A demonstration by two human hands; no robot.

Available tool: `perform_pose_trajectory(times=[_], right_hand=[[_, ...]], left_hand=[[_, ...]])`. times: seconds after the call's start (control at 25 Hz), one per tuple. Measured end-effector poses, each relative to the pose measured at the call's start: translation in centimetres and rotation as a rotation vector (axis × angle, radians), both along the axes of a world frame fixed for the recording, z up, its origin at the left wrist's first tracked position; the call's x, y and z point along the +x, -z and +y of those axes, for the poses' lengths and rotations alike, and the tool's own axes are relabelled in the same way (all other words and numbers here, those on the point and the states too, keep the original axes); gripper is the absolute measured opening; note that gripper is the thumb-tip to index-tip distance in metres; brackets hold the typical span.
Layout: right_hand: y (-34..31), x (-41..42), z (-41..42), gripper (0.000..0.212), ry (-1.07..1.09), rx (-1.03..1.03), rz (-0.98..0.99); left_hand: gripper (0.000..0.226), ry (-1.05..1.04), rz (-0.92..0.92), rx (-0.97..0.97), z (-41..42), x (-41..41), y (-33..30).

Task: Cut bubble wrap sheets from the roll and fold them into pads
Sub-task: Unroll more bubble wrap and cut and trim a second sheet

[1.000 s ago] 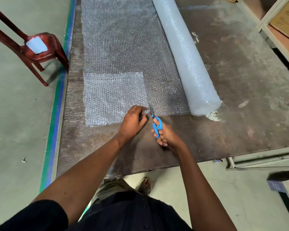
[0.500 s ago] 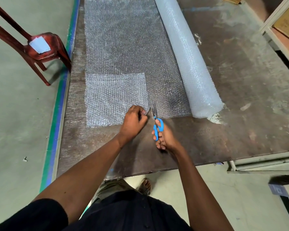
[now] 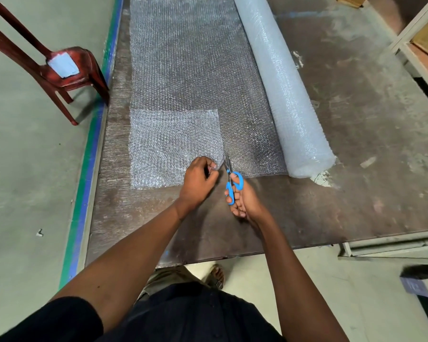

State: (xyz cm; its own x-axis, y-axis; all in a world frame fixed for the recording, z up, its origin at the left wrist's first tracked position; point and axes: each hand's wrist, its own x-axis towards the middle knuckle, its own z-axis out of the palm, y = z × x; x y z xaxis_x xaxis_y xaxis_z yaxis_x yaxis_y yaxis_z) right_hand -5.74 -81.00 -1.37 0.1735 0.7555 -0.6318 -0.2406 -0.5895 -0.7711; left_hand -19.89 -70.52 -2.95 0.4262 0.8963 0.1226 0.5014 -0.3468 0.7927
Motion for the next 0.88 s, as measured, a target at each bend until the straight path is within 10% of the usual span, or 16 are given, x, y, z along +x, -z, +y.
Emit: perform_pose_trajectory(times=[0.52,0.88], right_hand=[[-0.3,0.3,1.1,0.041,0.021,0.065,-0.111],[-1.4,0.0,2.9,0.064,0.003,-0.030,-0.097]], left_hand=[[0.005,0.013,-0.069,-0.104,0.6,-0.4,0.2],[0.010,0.036,-0.058,-0.158,0.7,-0.6,0.0]])
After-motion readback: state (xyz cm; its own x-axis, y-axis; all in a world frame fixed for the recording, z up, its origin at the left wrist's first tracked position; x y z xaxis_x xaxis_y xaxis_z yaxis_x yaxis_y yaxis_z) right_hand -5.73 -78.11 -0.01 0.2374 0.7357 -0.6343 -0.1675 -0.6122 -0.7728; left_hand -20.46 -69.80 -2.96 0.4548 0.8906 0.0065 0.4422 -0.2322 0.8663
